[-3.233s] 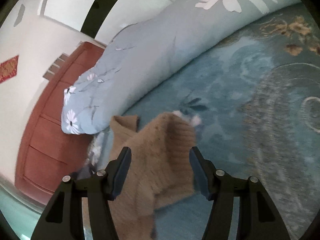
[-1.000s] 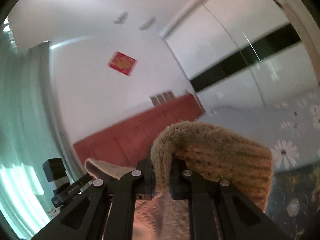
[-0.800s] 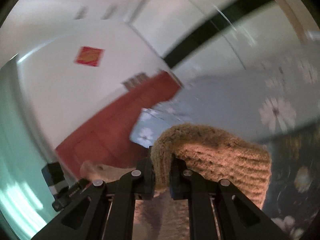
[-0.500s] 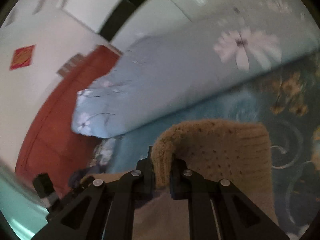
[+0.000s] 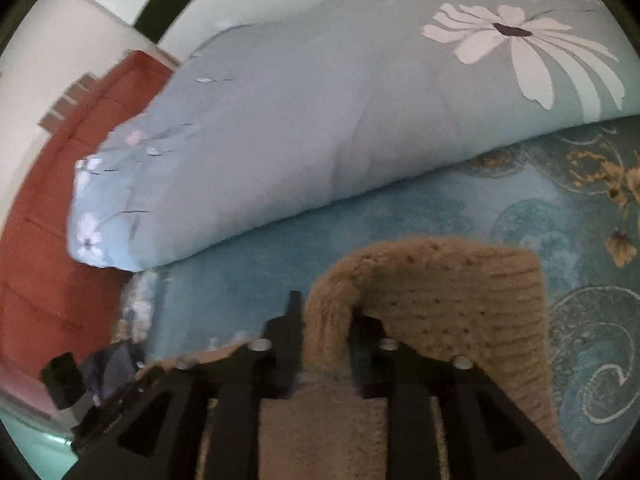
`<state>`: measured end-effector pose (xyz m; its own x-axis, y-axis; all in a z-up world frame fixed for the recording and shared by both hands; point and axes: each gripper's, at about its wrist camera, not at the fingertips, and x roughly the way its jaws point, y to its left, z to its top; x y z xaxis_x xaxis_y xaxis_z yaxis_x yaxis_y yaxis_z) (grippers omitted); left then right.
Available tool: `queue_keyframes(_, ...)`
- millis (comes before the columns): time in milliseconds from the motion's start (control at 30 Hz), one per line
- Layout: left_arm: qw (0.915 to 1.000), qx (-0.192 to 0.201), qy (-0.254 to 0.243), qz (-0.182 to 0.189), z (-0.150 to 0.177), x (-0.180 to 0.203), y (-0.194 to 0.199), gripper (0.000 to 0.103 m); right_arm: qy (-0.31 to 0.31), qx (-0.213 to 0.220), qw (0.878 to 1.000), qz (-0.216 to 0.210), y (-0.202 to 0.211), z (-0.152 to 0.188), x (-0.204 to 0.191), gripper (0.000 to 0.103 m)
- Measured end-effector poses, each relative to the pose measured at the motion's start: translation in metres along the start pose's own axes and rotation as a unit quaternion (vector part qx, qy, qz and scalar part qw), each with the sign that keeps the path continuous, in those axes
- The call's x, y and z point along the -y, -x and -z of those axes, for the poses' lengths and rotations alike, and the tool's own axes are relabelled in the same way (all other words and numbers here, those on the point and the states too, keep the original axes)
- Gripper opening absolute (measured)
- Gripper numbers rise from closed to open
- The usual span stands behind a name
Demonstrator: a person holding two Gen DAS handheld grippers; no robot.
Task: Fold clothes
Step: 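Lay the sweater flat on the sheet with both grippers and release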
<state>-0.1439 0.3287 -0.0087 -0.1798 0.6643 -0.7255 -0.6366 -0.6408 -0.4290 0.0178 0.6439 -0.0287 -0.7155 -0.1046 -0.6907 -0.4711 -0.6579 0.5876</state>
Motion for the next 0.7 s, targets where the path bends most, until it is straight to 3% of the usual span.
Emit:
queue_keyframes(33, 0.9998, 0.002, 0.016, 0.010, 0.001, -0.004, 0.005, 0.018, 0.005, 0.005, 1.000, -0.023, 0.006, 0.003, -0.001, 0.056)
queue_keyframes(133, 0.9977, 0.011, 0.056, 0.038, -0.002, -0.010, 0.012, 0.023, 0.032, 0.026, 0.997, -0.072, 0.033, 0.015, 0.000, 0.062)
queue_keyframes(233, 0.9930, 0.017, 0.093, 0.070, -0.007, -0.015, 0.018, 0.053, 0.046, 0.050, 0.995, -0.070, 0.060, 0.024, 0.010, 0.062)
queue_keyframes(300, 0.9899, 0.019, 0.114, 0.082, -0.011, -0.017, 0.021, 0.058, 0.038, 0.054, 0.995, -0.068, 0.076, 0.032, 0.023, 0.062)
queue_keyframes(400, 0.9919, 0.007, 0.116, 0.052, -0.017, -0.013, 0.021, 0.058, 0.040, 0.047, 0.997, -0.057, 0.094, 0.045, 0.038, 0.062)
queue_keyframes(467, 0.9975, -0.014, 0.070, 0.001, -0.014, 0.000, 0.016, 0.058, 0.046, 0.043, 0.997, -0.035, 0.102, 0.050, 0.047, 0.062)
queue_keyframes(567, 0.9966, -0.062, 0.002, -0.053, 0.006, 0.016, -0.004, 0.058, 0.037, 0.040, 0.998, -0.015, 0.106, 0.056, 0.065, 0.062)
queue_keyframes(700, 0.9942, -0.098, 0.020, -0.040, 0.036, 0.010, -0.027, 0.058, -0.015, 0.029, 0.999, -0.006, 0.094, 0.059, 0.095, 0.062)
